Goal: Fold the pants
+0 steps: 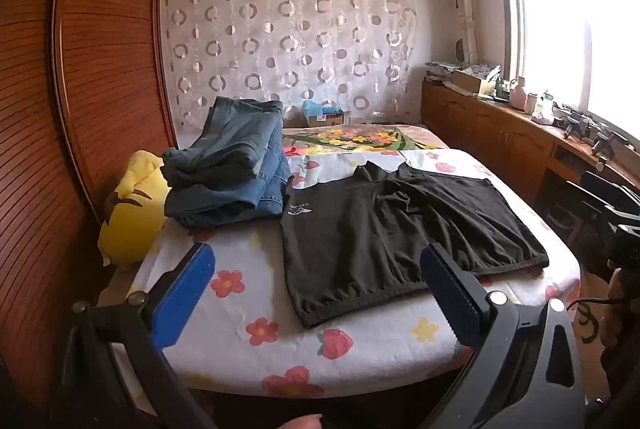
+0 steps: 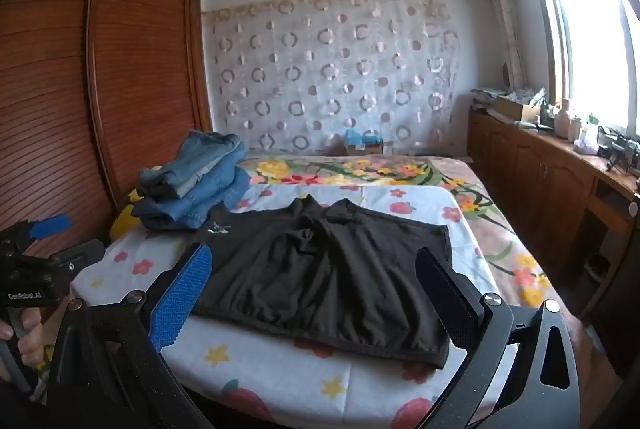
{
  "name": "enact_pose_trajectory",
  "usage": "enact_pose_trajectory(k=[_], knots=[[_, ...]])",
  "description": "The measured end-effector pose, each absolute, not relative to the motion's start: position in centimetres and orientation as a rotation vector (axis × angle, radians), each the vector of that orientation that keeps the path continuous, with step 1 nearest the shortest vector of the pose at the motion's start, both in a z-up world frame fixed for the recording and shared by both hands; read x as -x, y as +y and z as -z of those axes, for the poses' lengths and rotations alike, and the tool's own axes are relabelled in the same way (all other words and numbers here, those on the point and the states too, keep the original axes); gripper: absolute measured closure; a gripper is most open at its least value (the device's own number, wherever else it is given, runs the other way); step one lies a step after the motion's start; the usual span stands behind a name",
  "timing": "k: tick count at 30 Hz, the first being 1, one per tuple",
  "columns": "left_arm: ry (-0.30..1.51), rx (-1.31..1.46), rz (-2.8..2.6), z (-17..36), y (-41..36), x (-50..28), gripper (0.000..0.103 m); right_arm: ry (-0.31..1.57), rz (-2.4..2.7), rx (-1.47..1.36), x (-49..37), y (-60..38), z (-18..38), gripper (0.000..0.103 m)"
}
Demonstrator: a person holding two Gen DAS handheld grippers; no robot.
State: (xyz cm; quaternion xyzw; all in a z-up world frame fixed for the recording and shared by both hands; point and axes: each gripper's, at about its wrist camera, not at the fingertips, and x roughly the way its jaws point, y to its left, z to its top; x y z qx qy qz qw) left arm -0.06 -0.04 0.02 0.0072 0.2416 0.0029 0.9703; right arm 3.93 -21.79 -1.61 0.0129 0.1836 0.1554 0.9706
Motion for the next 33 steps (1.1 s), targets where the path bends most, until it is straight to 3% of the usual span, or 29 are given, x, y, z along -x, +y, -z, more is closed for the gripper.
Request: enact_pose_trajectory(k=[33], knots=[[0.485, 0.007, -0.001, -0.67, 0.3, 0.43, 0.0, 0.363, -0.312, -0.02, -3.6, -21.68, 1.61, 0.0]])
